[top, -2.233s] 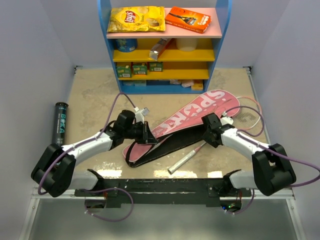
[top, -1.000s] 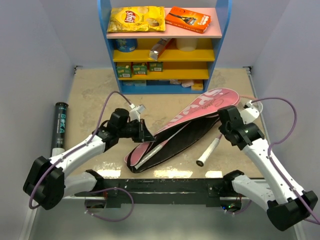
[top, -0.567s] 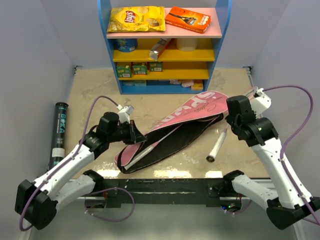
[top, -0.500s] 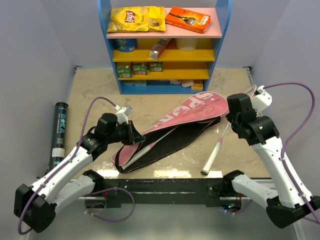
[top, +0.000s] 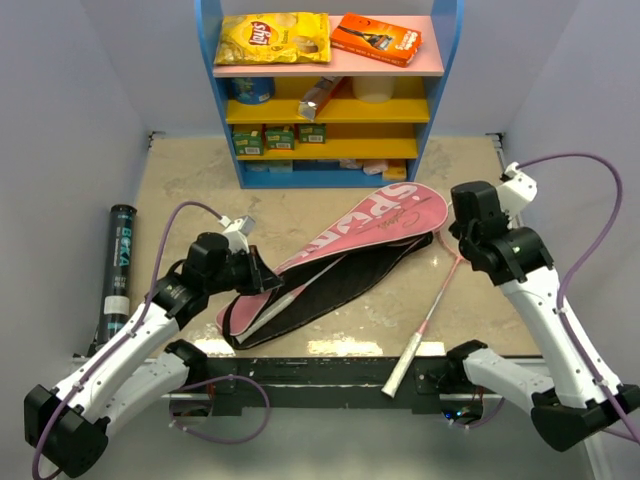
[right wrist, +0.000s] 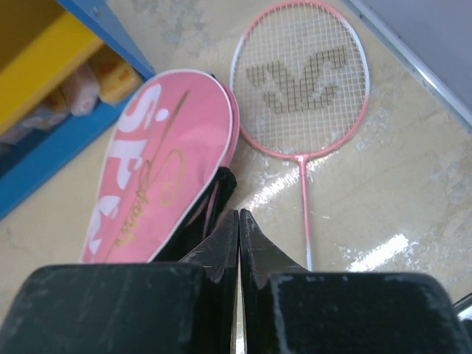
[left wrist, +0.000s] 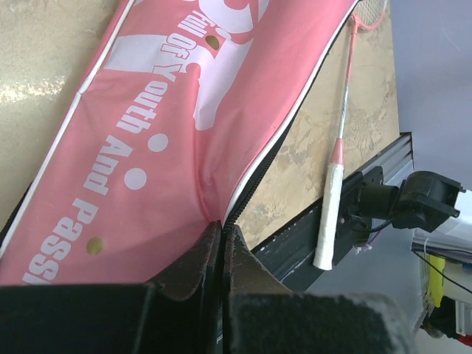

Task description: Pack up the badminton gear

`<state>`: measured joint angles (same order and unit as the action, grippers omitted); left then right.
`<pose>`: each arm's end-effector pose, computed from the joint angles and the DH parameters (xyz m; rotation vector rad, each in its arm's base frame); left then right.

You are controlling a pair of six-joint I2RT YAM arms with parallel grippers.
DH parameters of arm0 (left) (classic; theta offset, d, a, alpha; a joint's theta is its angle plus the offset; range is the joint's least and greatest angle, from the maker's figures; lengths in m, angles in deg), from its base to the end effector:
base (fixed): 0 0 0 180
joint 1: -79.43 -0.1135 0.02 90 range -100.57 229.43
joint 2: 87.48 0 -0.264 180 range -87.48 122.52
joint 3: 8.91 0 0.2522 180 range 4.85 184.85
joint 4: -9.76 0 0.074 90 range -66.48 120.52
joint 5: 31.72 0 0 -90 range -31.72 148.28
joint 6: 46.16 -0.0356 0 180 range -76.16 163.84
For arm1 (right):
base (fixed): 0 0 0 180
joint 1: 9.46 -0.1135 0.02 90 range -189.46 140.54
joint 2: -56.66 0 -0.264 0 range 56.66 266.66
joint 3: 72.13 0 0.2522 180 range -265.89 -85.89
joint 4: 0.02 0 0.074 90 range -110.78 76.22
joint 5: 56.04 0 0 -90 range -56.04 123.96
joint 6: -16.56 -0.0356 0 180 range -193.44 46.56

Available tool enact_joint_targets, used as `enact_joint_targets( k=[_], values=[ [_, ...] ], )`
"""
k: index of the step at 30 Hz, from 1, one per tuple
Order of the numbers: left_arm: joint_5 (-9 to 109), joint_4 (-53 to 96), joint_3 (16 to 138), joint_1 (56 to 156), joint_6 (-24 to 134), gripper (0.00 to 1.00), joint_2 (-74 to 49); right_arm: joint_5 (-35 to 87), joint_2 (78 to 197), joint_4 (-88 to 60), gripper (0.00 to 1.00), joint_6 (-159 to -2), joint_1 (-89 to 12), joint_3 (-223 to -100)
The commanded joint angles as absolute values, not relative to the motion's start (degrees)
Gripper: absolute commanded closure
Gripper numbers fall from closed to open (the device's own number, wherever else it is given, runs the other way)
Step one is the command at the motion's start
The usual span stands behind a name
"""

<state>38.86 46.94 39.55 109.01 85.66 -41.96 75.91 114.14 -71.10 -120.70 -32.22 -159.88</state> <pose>0.1471 -0.0971 0.2543 -0.0386 2.3367 -1.0419 0.1678 0.0446 0.3976 0.7860 1.9258 -0.1053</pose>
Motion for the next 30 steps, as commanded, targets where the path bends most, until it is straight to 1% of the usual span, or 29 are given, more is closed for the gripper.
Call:
enact_joint_targets(
  k=[1,2,3,4,5,10,17,21,25,30],
  values=[
    [40.3,45.0,40.7,108.5,87.7,1.0,-42.6,72.5,113.9,-67.6,0.87,-120.8,-32.1,-150.7],
    [40.6,45.3,40.8,108.5,87.8,1.0,-42.7,71.8,114.2,-65.8,0.79,-121.1,-32.1,-149.4],
    [41.0,45.2,41.1,108.6,87.8,1.0,-42.7,70.5,115.9,-65.6,0.75,-122.1,-32.1,-148.5],
    [41.0,45.2,41.4,108.5,87.8,1.0,-42.6,70.3,116.9,-65.4,0.65,-123.1,-32.0,-147.4],
    [41.1,45.3,41.7,108.5,87.8,1.0,-42.7,70.0,117.8,-64.9,0.62,-124.1,-32.0,-145.4],
    [40.9,45.8,42.7,108.5,87.7,1.0,-42.6,68.6,122.1,-61.0,0.6,-129.7,-31.3,-140.0],
    [40.4,46.6,43.3,108.5,86.6,1.0,-43.2,62.2,125.5,-54.0,0.55,-131.0,-23.2,-132.2],
    [38.7,46.5,43.5,108.5,86.3,1.0,-43.3,58.7,126.2,-50.4,0.48,-127.9,-18.4,-128.5],
    [37.5,45.8,43.1,108.5,86.0,1.0,-43.3,57.3,127.1,-48.2,0.45,-124.3,-15.2,-126.6],
    [37.2,45.1,42.8,108.5,85.5,1.0,-42.7,55.7,129.3,-44.5,0.45,-121.1,-14.6,-125.2]
  ],
)
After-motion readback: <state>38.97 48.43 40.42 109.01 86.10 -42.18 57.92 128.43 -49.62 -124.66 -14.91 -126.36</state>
